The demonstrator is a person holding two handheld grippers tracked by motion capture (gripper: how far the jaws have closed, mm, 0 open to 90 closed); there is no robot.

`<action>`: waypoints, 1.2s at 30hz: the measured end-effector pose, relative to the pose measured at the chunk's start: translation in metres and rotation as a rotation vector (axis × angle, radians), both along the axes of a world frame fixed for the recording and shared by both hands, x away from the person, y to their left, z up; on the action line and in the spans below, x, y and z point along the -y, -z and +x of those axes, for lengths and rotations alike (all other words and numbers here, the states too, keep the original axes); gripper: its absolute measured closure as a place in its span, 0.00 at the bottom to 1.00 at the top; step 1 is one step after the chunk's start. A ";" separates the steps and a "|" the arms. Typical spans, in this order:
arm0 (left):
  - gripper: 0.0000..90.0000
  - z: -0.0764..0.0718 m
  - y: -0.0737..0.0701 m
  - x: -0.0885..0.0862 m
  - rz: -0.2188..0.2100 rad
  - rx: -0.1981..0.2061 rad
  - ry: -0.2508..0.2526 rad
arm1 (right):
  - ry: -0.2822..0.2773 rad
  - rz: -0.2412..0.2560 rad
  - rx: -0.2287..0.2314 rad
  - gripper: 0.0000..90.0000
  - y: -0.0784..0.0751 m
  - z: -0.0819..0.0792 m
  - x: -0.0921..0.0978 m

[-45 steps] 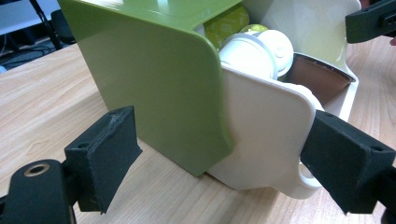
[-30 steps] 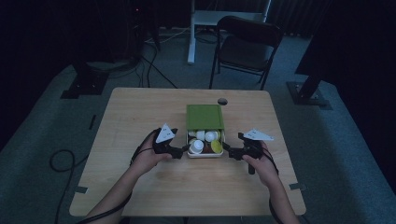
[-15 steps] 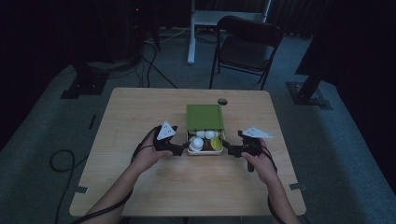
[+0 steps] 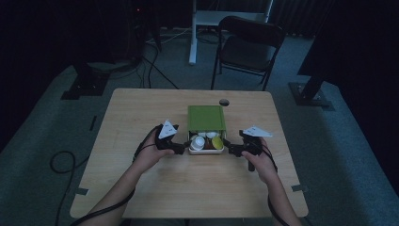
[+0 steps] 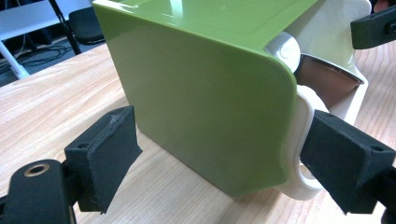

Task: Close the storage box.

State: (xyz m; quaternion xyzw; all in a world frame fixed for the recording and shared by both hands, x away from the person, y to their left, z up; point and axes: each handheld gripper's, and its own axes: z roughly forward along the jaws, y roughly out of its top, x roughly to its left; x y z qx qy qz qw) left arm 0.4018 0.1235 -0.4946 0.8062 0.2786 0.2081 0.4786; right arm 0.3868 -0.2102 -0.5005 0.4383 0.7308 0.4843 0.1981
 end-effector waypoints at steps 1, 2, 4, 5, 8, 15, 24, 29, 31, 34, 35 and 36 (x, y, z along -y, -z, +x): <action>0.15 0.001 0.000 0.000 0.001 0.000 -0.002 | 0.005 0.003 -0.003 0.12 0.000 0.000 0.000; 0.15 0.001 0.000 0.000 -0.001 0.001 -0.004 | 0.008 0.006 -0.007 0.12 0.000 0.001 -0.001; 0.15 0.002 0.000 0.000 -0.002 0.000 -0.006 | 0.016 0.007 -0.009 0.12 0.000 0.002 -0.001; 0.15 0.003 0.001 0.000 -0.008 -0.002 -0.010 | 0.018 0.006 -0.007 0.12 0.000 0.002 -0.001; 0.15 0.004 0.001 0.000 -0.016 -0.004 -0.019 | 0.030 0.000 -0.006 0.12 0.000 0.004 -0.003; 0.13 0.007 0.001 0.000 -0.010 -0.006 -0.025 | 0.047 0.000 -0.015 0.12 0.001 0.008 -0.005; 0.12 0.008 -0.001 0.000 0.010 -0.004 -0.077 | 0.057 0.011 -0.022 0.12 0.002 0.007 -0.009; 0.14 0.006 0.000 0.000 -0.012 -0.011 -0.073 | 0.070 0.000 -0.030 0.12 0.004 0.006 -0.011; 0.14 0.004 -0.002 0.002 -0.031 -0.014 -0.057 | 0.070 -0.003 -0.034 0.12 0.004 0.005 -0.011; 0.14 0.002 -0.003 0.003 -0.030 -0.006 -0.047 | 0.071 -0.001 -0.032 0.12 0.004 0.004 -0.012; 0.14 0.000 -0.004 0.004 -0.029 -0.010 -0.039 | 0.069 0.000 -0.032 0.12 0.003 0.004 -0.012; 0.14 0.000 -0.004 0.004 -0.024 -0.010 -0.035 | 0.070 0.004 -0.030 0.12 0.002 0.003 -0.013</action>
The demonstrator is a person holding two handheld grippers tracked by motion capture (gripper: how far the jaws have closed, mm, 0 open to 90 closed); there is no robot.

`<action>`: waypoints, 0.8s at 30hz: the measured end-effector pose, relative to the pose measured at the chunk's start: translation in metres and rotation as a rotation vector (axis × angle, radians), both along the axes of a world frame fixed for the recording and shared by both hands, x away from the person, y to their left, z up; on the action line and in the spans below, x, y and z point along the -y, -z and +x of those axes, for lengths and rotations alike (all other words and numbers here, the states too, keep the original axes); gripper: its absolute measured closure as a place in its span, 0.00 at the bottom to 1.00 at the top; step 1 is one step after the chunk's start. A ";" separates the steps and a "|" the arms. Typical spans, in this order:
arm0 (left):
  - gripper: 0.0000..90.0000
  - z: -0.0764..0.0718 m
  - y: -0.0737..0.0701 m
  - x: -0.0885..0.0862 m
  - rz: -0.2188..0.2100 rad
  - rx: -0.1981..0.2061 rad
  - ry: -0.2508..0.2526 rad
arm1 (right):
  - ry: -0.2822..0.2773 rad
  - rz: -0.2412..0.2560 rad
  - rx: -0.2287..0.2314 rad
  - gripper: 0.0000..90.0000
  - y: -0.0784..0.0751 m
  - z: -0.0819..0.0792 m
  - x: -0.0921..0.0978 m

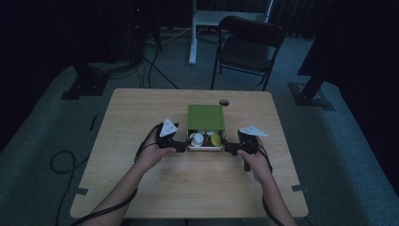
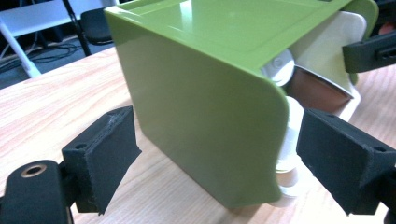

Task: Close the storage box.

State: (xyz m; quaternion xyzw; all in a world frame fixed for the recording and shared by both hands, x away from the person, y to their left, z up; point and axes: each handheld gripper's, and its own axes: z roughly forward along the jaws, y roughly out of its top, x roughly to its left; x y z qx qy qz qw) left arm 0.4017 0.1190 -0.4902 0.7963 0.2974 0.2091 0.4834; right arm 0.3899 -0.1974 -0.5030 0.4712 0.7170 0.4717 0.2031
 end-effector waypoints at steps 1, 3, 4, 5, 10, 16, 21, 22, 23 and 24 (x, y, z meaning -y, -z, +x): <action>0.14 -0.001 0.000 0.000 0.000 0.001 0.006 | -0.003 0.000 0.001 0.12 0.000 0.000 0.000; 0.14 -0.003 -0.002 0.001 -0.003 0.006 0.014 | -0.017 -0.006 0.005 0.12 -0.001 -0.001 -0.001; 0.14 -0.004 -0.002 0.000 -0.008 0.011 0.016 | -0.024 -0.013 0.008 0.12 -0.002 -0.002 -0.002; 0.14 -0.005 -0.004 0.000 -0.014 0.010 0.017 | -0.032 -0.027 0.014 0.12 -0.002 -0.003 -0.003; 0.14 -0.011 -0.008 -0.005 -0.018 0.022 0.016 | -0.044 -0.027 0.028 0.12 -0.005 -0.008 -0.006; 0.14 -0.018 -0.011 -0.010 -0.018 0.022 0.022 | -0.058 -0.005 0.039 0.12 -0.007 -0.012 -0.006; 0.14 -0.023 -0.014 -0.014 -0.006 0.022 0.020 | -0.059 -0.015 0.045 0.12 -0.010 -0.018 -0.005; 0.14 -0.023 -0.014 -0.014 -0.006 0.022 0.020 | -0.059 -0.015 0.045 0.12 -0.010 -0.018 -0.005; 0.14 -0.026 -0.016 -0.018 -0.001 0.021 0.015 | -0.058 -0.018 0.049 0.12 -0.011 -0.019 -0.005; 0.14 -0.027 -0.016 -0.019 0.001 0.019 0.014 | -0.047 -0.018 0.053 0.12 -0.011 -0.022 -0.003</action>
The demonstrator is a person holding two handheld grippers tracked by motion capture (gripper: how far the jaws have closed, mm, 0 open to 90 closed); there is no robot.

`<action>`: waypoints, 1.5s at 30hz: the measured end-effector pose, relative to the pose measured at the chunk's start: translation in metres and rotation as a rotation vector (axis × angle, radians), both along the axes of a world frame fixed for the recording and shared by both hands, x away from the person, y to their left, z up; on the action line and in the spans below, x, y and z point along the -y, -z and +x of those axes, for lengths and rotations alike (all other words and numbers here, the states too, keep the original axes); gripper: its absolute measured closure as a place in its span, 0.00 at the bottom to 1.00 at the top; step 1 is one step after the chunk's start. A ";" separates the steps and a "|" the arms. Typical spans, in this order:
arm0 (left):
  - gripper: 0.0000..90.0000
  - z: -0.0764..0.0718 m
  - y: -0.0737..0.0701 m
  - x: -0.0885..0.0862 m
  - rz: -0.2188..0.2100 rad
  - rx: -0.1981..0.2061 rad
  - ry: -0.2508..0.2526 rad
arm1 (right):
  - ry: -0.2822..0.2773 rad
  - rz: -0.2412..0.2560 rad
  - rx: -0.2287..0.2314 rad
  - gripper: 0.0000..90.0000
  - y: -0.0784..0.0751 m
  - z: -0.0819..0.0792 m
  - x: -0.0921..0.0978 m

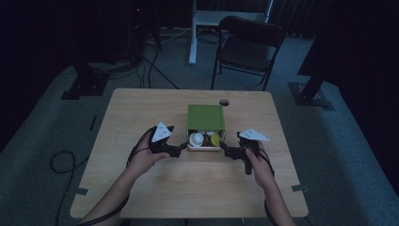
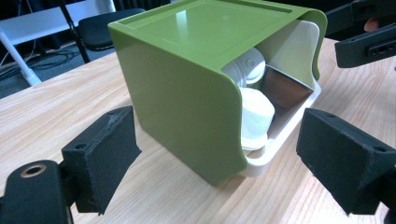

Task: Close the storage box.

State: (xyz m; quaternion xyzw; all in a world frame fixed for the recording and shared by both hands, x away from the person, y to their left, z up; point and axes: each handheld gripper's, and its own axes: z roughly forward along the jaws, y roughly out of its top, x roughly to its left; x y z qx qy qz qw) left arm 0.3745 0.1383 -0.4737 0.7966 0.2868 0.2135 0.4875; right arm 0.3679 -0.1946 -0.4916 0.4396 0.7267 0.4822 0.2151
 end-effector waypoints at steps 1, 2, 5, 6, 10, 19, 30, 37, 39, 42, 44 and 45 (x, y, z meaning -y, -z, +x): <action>0.14 -0.001 -0.001 -0.002 0.001 0.002 0.000 | 0.002 -0.003 0.003 0.12 0.000 -0.001 0.001; 0.14 -0.002 -0.002 -0.004 0.000 0.002 -0.004 | 0.003 -0.004 0.003 0.12 0.001 -0.002 0.002; 0.14 -0.006 -0.005 -0.009 0.002 0.004 -0.006 | 0.009 -0.015 0.003 0.12 0.002 -0.004 0.007; 0.14 -0.007 -0.006 -0.012 0.001 0.003 -0.007 | 0.014 -0.015 0.004 0.12 0.002 -0.005 0.009; 0.14 -0.011 -0.009 -0.022 -0.007 0.023 -0.031 | 0.024 -0.018 0.007 0.12 0.002 -0.009 0.017; 0.14 -0.016 -0.011 -0.047 -0.028 0.021 -0.080 | 0.066 -0.020 0.015 0.12 0.002 -0.019 0.037; 0.14 -0.027 -0.015 -0.079 -0.035 0.027 -0.132 | 0.119 -0.031 0.009 0.12 0.008 -0.029 0.059; 0.14 -0.034 -0.013 -0.102 -0.024 0.021 -0.175 | 0.157 -0.023 0.005 0.12 0.011 -0.037 0.073; 0.14 -0.036 -0.013 -0.108 -0.026 0.018 -0.185 | 0.168 -0.022 0.002 0.12 0.012 -0.039 0.077; 0.14 -0.040 -0.012 -0.117 -0.024 0.017 -0.205 | 0.180 -0.031 -0.005 0.12 0.016 -0.042 0.082; 0.14 -0.043 -0.010 -0.122 -0.022 0.015 -0.214 | 0.187 -0.031 -0.013 0.12 0.017 -0.045 0.086; 0.14 -0.044 -0.009 -0.124 -0.019 0.011 -0.215 | 0.190 -0.034 -0.017 0.12 0.018 -0.047 0.087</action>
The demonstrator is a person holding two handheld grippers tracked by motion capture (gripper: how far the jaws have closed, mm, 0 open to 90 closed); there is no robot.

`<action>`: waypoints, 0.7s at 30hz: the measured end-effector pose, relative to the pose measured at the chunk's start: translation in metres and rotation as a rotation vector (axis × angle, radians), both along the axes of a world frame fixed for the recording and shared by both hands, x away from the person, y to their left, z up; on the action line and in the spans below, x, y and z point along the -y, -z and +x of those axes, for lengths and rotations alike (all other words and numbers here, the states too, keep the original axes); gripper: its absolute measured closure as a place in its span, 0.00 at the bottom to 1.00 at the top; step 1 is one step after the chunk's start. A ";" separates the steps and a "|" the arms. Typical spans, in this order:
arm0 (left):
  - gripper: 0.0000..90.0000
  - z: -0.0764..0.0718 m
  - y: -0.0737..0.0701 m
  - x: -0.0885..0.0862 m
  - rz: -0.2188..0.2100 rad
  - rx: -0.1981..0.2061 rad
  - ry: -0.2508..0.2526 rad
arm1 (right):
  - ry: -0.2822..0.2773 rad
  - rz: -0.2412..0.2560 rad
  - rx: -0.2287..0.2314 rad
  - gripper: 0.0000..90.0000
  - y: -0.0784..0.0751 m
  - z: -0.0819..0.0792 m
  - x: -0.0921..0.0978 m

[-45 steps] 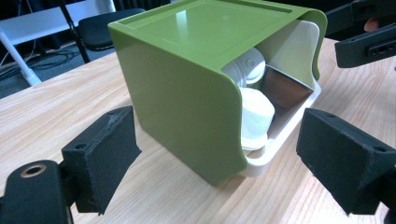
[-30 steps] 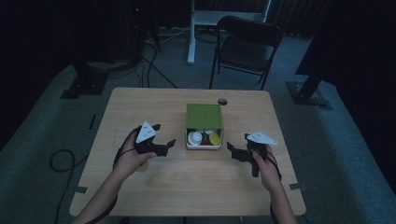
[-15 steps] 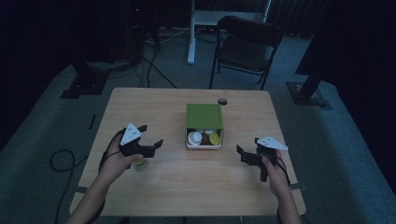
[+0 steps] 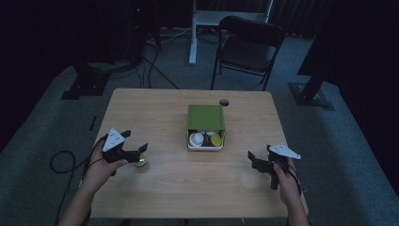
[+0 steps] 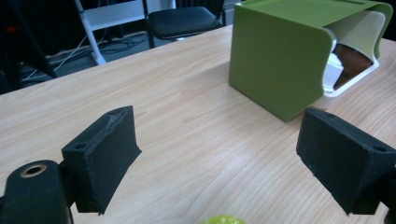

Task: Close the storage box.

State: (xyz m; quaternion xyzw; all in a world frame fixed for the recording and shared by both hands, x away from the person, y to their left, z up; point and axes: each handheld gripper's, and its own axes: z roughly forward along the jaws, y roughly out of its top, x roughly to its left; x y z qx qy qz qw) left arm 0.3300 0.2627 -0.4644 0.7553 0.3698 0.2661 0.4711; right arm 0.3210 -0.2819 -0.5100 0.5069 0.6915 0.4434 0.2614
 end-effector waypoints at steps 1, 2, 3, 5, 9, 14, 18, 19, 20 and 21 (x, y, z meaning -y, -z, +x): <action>0.14 -0.002 0.002 -0.003 0.001 -0.006 -0.008 | 0.001 -0.007 -0.003 0.12 0.001 -0.001 0.002; 0.14 -0.003 0.003 -0.005 0.005 -0.010 -0.011 | 0.004 -0.008 -0.005 0.12 0.002 -0.003 0.004; 0.14 -0.005 0.004 -0.007 0.009 -0.013 -0.014 | 0.006 -0.007 -0.008 0.12 0.003 -0.004 0.005; 0.14 -0.008 0.007 -0.012 0.006 -0.021 -0.024 | 0.017 -0.007 -0.013 0.12 0.005 -0.007 0.008; 0.14 -0.015 0.012 -0.021 0.000 -0.038 -0.037 | 0.024 -0.003 -0.030 0.12 0.011 -0.014 0.013; 0.14 -0.022 0.018 -0.028 -0.004 -0.052 -0.053 | 0.050 0.004 -0.051 0.12 0.017 -0.020 0.019; 0.14 -0.028 0.025 -0.034 0.000 -0.077 -0.064 | 0.066 -0.008 -0.076 0.12 0.020 -0.025 0.025; 0.14 -0.029 0.027 -0.036 0.000 -0.085 -0.068 | 0.066 -0.009 -0.083 0.12 0.021 -0.026 0.026; 0.14 -0.030 0.028 -0.037 0.002 -0.089 -0.072 | 0.068 -0.008 -0.088 0.12 0.022 -0.027 0.027; 0.14 -0.031 0.031 -0.039 0.003 -0.094 -0.079 | 0.067 -0.010 -0.094 0.12 0.022 -0.028 0.028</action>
